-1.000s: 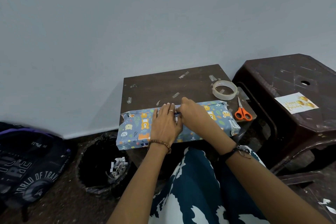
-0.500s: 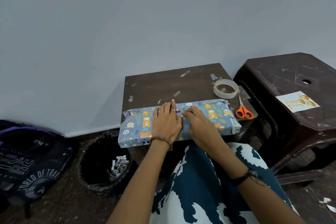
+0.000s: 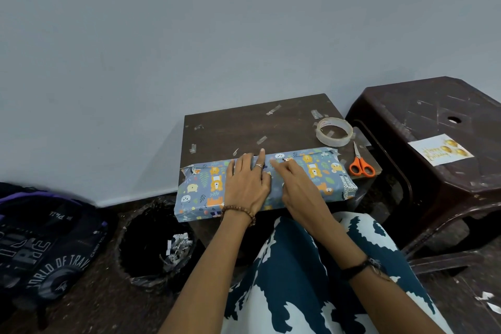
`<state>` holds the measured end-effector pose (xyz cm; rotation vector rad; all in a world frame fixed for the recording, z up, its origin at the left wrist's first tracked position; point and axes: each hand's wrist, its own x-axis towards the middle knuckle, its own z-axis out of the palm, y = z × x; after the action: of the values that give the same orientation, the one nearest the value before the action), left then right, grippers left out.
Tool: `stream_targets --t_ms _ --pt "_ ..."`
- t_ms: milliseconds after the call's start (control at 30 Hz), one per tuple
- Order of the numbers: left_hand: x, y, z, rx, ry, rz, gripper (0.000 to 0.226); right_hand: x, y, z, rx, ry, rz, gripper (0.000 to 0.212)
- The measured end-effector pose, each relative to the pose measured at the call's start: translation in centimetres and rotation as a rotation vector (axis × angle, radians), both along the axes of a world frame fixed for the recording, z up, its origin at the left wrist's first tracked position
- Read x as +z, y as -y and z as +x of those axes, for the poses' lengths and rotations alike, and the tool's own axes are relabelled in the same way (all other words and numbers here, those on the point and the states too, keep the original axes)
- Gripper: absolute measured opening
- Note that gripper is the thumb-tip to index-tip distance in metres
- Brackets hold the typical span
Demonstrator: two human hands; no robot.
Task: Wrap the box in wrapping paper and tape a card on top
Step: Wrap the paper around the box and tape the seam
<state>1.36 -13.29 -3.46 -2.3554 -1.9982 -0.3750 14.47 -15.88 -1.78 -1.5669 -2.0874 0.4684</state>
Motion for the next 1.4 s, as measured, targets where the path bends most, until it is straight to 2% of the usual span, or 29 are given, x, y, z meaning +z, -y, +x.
stream_targets --t_ms 100,333,400,500,600,700,733,833,900,967,1000,1033,1100,1133,1167,1267,1333,1400 --pt "0.0 -0.2 0.1 0.006 -0.009 -0.029 0.066 -1.2 -0.1 -0.4 0.000 0.074 -0.012 0.044" --pt "-0.1 -0.2 0.0 0.012 -0.031 -0.035 0.075 -0.4 0.1 -0.7 -0.016 0.070 0.047 0.030" --pt "-0.2 -0.3 0.0 0.025 -0.021 -0.045 0.068 -0.7 0.3 -0.4 -0.022 0.004 0.056 0.032" --pt "-0.2 -0.2 0.2 0.034 -0.011 -0.041 0.074 -0.8 0.8 0.3 -0.038 -0.096 0.058 0.028" --pt "-0.2 0.0 0.1 0.035 -0.017 -0.016 0.081 -0.8 1.0 0.4 -0.048 -0.135 0.062 0.032" --pt "-0.1 0.2 0.1 0.020 -0.010 0.007 0.081 -0.2 0.8 0.1 -0.024 0.010 0.048 0.058" --pt "-0.1 0.3 0.2 0.013 -0.012 0.010 0.080 -0.2 0.7 0.1 -0.019 0.070 0.051 0.060" --pt "-0.1 0.3 0.2 0.012 -0.014 0.007 0.078 -0.4 0.5 0.2 -0.020 0.196 0.144 0.045" --pt "0.1 0.3 0.2 0.018 -0.015 0.002 0.078 -0.2 0.6 0.3 -0.020 0.089 0.148 0.032" --pt "0.1 0.4 0.3 0.013 -0.022 0.001 0.079 0.4 0.4 1.2 0.023 -0.006 0.062 0.019" --pt "0.1 0.4 0.2 0.005 -0.020 0.001 0.079 0.9 -0.1 1.9 0.075 0.000 0.011 0.020" --pt "0.2 0.4 0.2 -0.002 -0.013 0.001 0.079 1.3 -0.8 2.6 0.156 0.057 -0.051 0.037" --pt "0.2 0.5 0.1 0.001 0.016 0.019 0.077 2.2 -2.4 3.6 0.301 0.355 -0.228 0.096" --pt "0.2 0.6 0.2 0.006 0.020 0.030 0.074 2.5 -3.2 3.9 0.339 0.516 -0.279 0.117" --pt "0.1 0.8 0.3 0.012 0.019 0.045 0.072 2.6 -4.0 3.9 0.366 0.636 -0.290 0.127" --pt "-0.1 0.9 0.2 -0.004 0.015 0.065 0.071 2.7 -5.4 3.2 0.433 0.777 -0.222 0.132" --pt "0.0 0.9 -0.2 -0.047 0.015 -0.002 0.079 3.0 -5.6 2.8 0.446 0.745 -0.187 0.125" --pt "0.2 1.1 -0.7 -0.067 0.096 -0.007 0.078 3.1 -5.1 2.9 0.434 0.705 -0.122 0.117"
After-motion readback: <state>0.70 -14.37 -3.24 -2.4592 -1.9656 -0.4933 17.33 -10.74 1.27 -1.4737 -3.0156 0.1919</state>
